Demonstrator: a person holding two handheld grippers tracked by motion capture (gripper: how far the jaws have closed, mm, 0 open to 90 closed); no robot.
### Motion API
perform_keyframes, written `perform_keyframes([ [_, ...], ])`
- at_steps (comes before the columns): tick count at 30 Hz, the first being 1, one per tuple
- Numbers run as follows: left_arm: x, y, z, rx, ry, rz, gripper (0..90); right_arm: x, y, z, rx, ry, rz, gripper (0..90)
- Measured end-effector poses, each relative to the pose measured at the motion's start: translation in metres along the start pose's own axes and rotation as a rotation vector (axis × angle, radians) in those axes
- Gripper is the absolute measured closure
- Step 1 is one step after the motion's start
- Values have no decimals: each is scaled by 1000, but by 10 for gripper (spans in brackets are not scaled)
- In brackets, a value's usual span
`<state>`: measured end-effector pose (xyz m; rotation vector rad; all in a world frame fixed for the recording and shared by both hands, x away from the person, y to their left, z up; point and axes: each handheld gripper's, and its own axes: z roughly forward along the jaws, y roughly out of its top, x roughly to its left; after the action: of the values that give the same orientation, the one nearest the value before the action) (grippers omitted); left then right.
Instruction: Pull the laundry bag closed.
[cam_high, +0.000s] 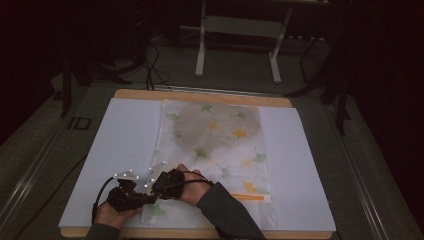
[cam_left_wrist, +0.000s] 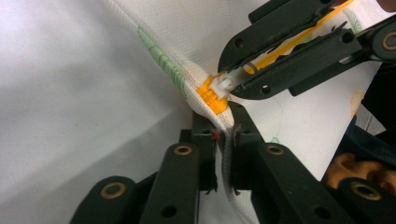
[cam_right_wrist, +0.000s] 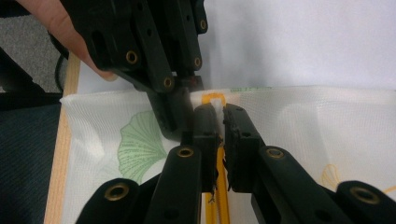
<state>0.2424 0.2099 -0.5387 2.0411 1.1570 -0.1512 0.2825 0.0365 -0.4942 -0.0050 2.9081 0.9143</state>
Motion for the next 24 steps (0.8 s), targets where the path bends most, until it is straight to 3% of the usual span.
perform_keyframes([
  [16, -1, 0, 0, -3, 1, -4, 877, -2, -10, 4, -2, 11, 12, 849],
  [24, -1, -1, -1, -12, -1, -4, 879, -2, -15, 11, 27, 12, 12, 851],
])
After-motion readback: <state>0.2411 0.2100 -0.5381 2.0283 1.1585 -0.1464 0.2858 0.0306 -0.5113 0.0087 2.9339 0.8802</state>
